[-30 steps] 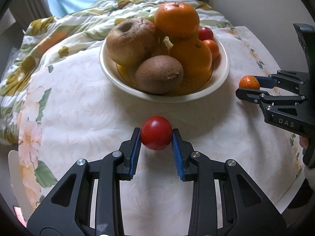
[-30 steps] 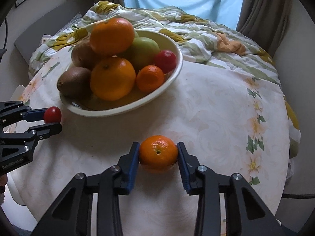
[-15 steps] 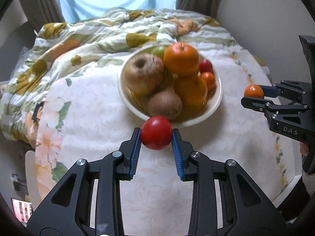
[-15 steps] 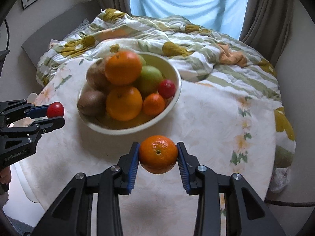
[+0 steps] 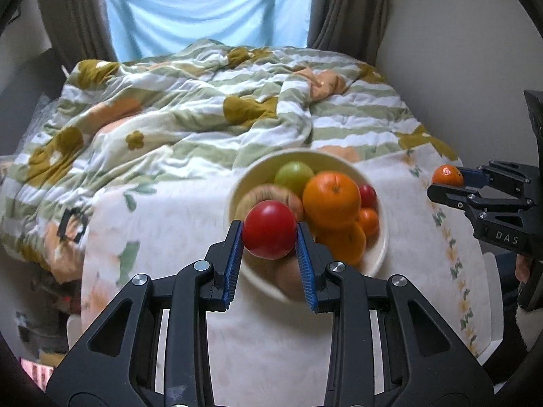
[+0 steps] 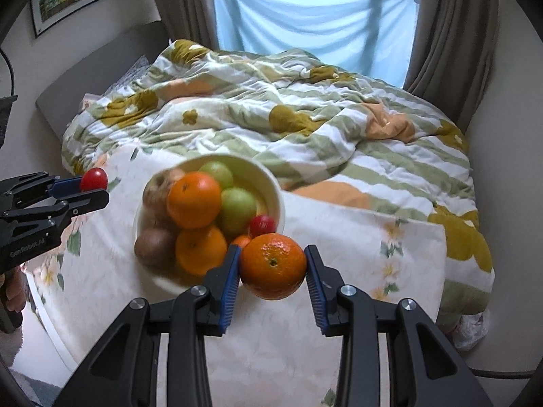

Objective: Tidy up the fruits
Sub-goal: 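Carry the tomato and mandarin into the bowl with both tools and open them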

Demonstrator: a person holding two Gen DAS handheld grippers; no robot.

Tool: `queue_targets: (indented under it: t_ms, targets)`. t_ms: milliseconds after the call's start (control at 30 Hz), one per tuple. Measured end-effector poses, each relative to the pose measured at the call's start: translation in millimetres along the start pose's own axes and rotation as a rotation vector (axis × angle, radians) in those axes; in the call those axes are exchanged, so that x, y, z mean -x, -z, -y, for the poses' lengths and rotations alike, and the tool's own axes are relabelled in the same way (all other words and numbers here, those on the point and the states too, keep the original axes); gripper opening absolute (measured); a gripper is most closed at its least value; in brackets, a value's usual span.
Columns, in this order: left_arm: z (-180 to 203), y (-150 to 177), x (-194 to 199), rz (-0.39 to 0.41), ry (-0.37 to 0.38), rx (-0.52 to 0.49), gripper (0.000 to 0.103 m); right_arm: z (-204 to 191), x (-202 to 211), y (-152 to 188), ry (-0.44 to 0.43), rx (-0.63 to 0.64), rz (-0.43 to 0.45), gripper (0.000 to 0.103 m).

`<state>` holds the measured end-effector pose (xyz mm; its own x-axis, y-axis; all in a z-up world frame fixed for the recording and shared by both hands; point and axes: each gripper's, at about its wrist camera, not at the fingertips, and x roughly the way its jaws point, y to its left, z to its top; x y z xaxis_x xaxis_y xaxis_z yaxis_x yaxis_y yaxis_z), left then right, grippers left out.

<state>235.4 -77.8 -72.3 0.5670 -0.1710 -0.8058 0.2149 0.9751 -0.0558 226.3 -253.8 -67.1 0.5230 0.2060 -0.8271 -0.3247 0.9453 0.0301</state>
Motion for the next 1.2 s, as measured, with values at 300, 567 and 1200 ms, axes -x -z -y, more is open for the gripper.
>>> queue_targets:
  t_ms: [300,567,1200]
  targets:
    - [-25,-47,-62,-0.062,0.087,-0.07,0.037,9,-34,-35,0.031,-0.101,-0.008,0.035]
    - [-32,-61,-118,-0.156,0.168,-0.123,0.037,13,-65,-47,0.036,-0.194,-0.015,0.035]
    - [-40,-69,-125,-0.157,0.171,-0.22,0.038,15,-82,-61,0.057,-0.238,-0.039,0.035]
